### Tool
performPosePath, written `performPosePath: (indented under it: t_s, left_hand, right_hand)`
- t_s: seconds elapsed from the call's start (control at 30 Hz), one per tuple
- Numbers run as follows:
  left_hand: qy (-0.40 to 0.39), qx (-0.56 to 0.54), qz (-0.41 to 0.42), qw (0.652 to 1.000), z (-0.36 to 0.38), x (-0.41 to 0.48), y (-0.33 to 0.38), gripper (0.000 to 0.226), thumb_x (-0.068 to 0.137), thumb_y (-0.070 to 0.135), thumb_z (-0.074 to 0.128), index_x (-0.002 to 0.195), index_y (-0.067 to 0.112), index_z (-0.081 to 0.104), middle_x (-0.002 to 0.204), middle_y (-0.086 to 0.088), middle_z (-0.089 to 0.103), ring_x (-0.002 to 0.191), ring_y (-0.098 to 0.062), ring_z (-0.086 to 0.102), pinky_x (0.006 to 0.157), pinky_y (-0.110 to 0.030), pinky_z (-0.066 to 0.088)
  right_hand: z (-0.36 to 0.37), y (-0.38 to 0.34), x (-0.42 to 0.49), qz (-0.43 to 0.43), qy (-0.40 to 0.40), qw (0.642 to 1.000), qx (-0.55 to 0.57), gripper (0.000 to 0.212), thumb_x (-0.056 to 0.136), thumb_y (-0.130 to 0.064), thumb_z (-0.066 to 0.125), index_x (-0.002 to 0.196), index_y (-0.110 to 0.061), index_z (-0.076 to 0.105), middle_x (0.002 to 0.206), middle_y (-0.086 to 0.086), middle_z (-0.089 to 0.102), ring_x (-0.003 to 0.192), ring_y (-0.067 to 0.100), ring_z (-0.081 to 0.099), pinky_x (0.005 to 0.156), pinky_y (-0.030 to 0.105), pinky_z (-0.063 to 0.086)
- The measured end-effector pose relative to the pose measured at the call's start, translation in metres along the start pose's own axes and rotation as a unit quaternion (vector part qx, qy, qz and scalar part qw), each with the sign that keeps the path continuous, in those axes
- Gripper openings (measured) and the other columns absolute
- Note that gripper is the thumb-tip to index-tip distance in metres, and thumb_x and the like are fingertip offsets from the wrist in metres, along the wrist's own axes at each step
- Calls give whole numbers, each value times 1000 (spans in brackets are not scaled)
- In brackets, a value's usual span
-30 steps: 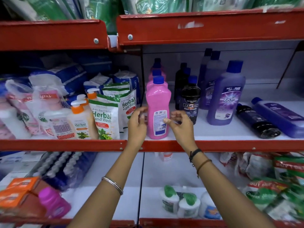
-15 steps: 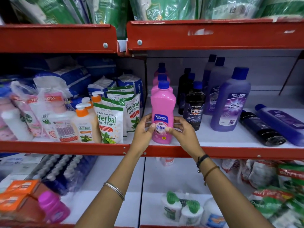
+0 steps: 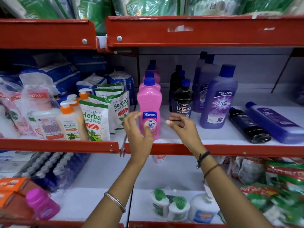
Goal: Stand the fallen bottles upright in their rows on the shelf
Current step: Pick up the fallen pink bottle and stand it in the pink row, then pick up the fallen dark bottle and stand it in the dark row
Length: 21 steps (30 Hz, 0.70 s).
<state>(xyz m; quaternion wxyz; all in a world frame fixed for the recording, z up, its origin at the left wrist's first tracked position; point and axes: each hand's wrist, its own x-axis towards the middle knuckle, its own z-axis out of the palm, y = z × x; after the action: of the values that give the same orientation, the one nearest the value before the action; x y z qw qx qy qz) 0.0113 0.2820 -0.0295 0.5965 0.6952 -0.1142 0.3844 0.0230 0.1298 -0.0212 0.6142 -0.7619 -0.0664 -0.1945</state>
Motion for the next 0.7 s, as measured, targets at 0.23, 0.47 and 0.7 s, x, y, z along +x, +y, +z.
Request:
performPosePath:
  t_s: [0.23,0.47,0.7]
  left_hand:
    - [-241,-12,87,967,105,-44,46,21,83,4,51,102,10,57,109,-4,51,105,-16,52,93,-28,44]
    - [-324,-64,-169,929,232,-59,69,21,84,7,54,101,15,43,92,-1,53,79,-9,53,75,-13,44]
    - [-359,82,-310,876,305,-67,69,33,90,14,46,119,0,45,122,-22,57,112,-37,55,85,-36,45]
  right_hand:
    - [-111,10,-6,24,114,993,-22,19,84,-14,65,101,-5,65,91,7,70,82,15,65,77,21,52]
    - [-239,25,7,63,202,953,-216,26,89,-15,55,110,-4,64,113,17,68,104,30,62,79,25,42]
    - [-277,54,28,198,110,927,-298,33,92,-22,51,108,6,56,117,28,60,107,40,56,77,32,39]
